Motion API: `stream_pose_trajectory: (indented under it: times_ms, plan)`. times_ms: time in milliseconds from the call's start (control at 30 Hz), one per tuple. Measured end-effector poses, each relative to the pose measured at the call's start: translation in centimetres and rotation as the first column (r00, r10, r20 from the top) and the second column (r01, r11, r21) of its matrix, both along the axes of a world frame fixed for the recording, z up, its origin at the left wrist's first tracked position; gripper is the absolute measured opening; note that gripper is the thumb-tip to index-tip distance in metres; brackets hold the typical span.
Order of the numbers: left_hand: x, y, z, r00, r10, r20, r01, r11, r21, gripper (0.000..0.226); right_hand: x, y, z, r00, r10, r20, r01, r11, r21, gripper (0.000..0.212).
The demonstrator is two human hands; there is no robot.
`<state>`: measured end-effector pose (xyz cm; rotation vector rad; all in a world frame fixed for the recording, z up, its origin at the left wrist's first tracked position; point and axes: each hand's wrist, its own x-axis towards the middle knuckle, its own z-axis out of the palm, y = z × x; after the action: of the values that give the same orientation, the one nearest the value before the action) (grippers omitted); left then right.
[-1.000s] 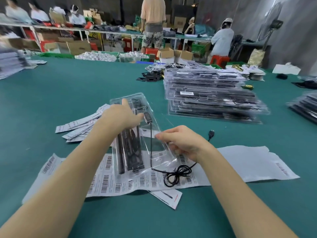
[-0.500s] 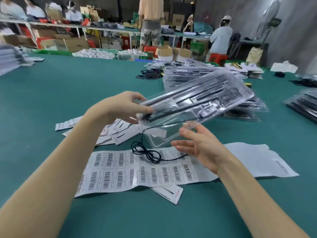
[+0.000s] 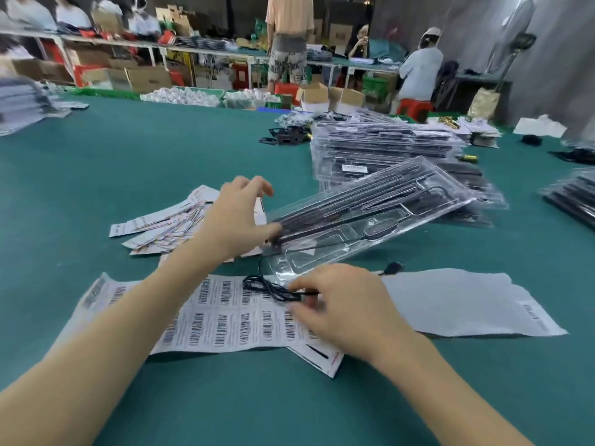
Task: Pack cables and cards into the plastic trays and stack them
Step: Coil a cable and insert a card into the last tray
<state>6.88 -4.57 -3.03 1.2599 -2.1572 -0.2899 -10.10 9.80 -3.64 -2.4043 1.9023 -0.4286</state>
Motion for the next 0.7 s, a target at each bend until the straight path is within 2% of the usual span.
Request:
stream_pose_trajectory:
  times_ms: [33, 67, 100, 167, 233, 267, 333, 400, 433, 467, 533, 600, 700]
  plan:
    - [0.2, 0.6, 0.3, 0.997, -0.061, -0.038, 0.057, 0.993, -0.105, 0.031, 0.0, -0.2, -0.1, 1.000, 0.006, 0.003, -0.006, 0.999, -0.033, 0.026]
    - [0.6, 1.2, 0.8, 0.983, -0.158, -0.088, 0.147, 0.981, -0.124, 0.022, -0.1, -0.4, -0.2, 1.000, 0.010, 0.019, -0.009, 0.999, -0.054, 0.021]
    - [0.9, 1.8, 1.2, 0.955, -0.267, -0.129, 0.260, 0.963, -0.064, 0.013, -0.3, -0.5, -0.2, 0.998, 0.010, 0.064, -0.006, 0.998, -0.060, 0.018]
    - [1.6, 3.1, 1.5, 0.890, -0.437, -0.133, 0.455, 0.872, 0.180, 0.010, -0.8, -1.1, 0.0, 0.964, -0.005, 0.266, 0.028, 0.996, -0.083, 0.014]
    - [2.3, 3.9, 1.3, 0.861, -0.500, -0.088, 0.496, 0.789, 0.363, 0.020, -1.4, -2.0, 0.2, 0.896, -0.035, 0.443, 0.083, 0.993, -0.088, 0.011]
    - [2.6, 4.0, 0.9, 0.865, -0.497, -0.075, 0.484, 0.785, 0.386, 0.026, -1.6, -2.4, 0.2, 0.877, -0.062, 0.476, 0.114, 0.990, -0.081, 0.012]
    - [3.1, 3.9, 0.2, 0.888, -0.447, -0.108, 0.456, 0.825, 0.333, 0.028, -1.6, -2.9, 0.0, 0.894, -0.134, 0.427, 0.197, 0.975, -0.105, 0.018]
    - [3.3, 3.7, -0.3, 0.896, -0.366, -0.252, 0.434, 0.844, 0.317, 0.026, -1.4, -3.2, 0.1, 0.922, -0.171, 0.348, 0.242, 0.955, -0.171, 0.022]
    - [3.3, 3.7, -0.6, 0.880, -0.308, -0.362, 0.432, 0.836, 0.338, 0.025, -1.5, -3.4, 0.4, 0.910, -0.139, 0.392, 0.214, 0.964, -0.155, 0.021]
    - [3.3, 3.7, -0.9, 0.848, -0.232, -0.476, 0.430, 0.826, 0.365, 0.024, -1.7, -3.7, 0.8, 0.857, -0.086, 0.509, 0.158, 0.982, -0.099, 0.017]
    - [3.1, 3.7, -1.6, 0.766, -0.040, -0.642, 0.404, 0.807, 0.431, 0.021, -2.3, -3.9, 1.4, 0.685, -0.050, 0.727, 0.045, 0.999, 0.027, 0.012]
    - [2.7, 3.8, -2.0, 0.732, 0.092, -0.675, 0.339, 0.810, 0.478, 0.018, -2.4, -4.0, 1.6, 0.595, -0.120, 0.794, 0.047, 0.992, 0.114, 0.017]
    - [1.6, 3.8, -2.1, 0.759, 0.154, -0.633, 0.235, 0.842, 0.486, 0.018, -0.9, -4.4, 1.3, 0.460, -0.200, 0.865, 0.036, 0.978, 0.208, 0.015]
